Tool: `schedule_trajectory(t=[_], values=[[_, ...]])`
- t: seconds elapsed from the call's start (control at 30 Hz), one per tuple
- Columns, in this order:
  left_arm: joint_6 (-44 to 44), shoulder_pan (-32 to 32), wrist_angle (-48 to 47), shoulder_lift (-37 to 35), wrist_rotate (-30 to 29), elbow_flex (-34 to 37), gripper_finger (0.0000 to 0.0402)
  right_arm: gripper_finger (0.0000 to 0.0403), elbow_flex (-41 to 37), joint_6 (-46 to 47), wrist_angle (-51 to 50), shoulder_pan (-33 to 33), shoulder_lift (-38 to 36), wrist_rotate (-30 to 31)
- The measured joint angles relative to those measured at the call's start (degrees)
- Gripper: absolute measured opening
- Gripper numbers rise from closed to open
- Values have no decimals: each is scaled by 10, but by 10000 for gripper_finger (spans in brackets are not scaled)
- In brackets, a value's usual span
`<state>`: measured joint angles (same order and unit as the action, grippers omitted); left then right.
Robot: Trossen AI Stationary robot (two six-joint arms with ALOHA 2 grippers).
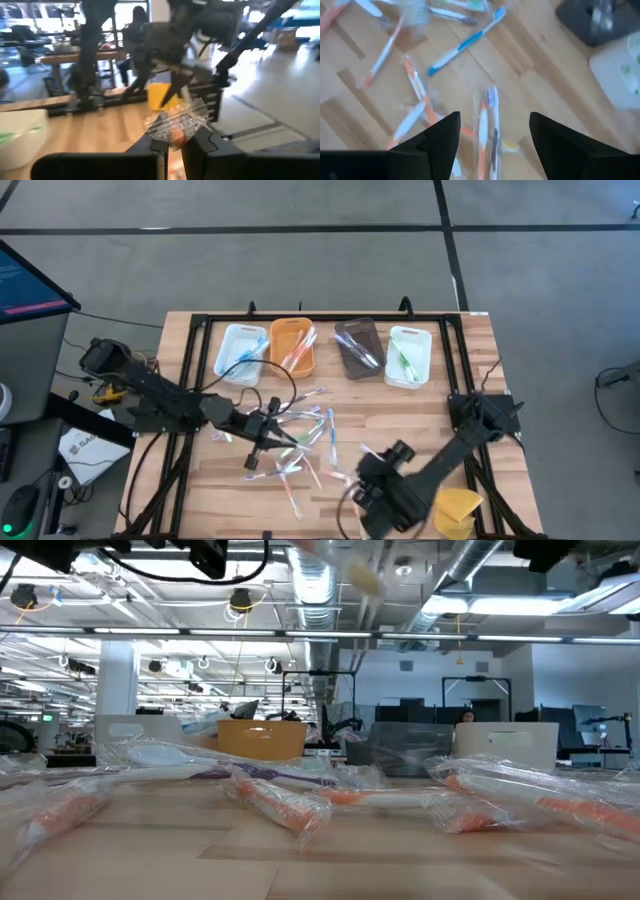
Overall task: Pick & Place Toothbrushes
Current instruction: Put the orange toothbrush into the yellow bin
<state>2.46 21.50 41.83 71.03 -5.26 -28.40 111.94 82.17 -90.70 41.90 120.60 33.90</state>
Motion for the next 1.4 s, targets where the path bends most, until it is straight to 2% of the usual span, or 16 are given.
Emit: schedule_trajectory(t=[0.13,0.27,0.47,0.6,0.8,0.97,1.27,1.4], values=[[13,-1,-28,-47,-7,0,16,230,3,26,4,28,-1,67],[36,-1,-44,-75,-11,4,16,225,4,62,5,42,-2,66],[95,-4,-146,-151,-143,3,16,222,4,114,6,70,-2,64],[105,-26,-229,-210,-178,3,16,224,4,159,7,90,-2,64],[51,-85,-361,-287,-177,-23,16,222,4,183,7,96,-2,63],[50,-154,-478,-305,-124,-104,16,223,4,163,7,84,-6,63],[1,-298,-855,-223,-104,-320,16,222,4,103,7,55,-14,64],[-13,-344,-880,-172,-33,-363,16,222,4,77,7,44,-14,64]])
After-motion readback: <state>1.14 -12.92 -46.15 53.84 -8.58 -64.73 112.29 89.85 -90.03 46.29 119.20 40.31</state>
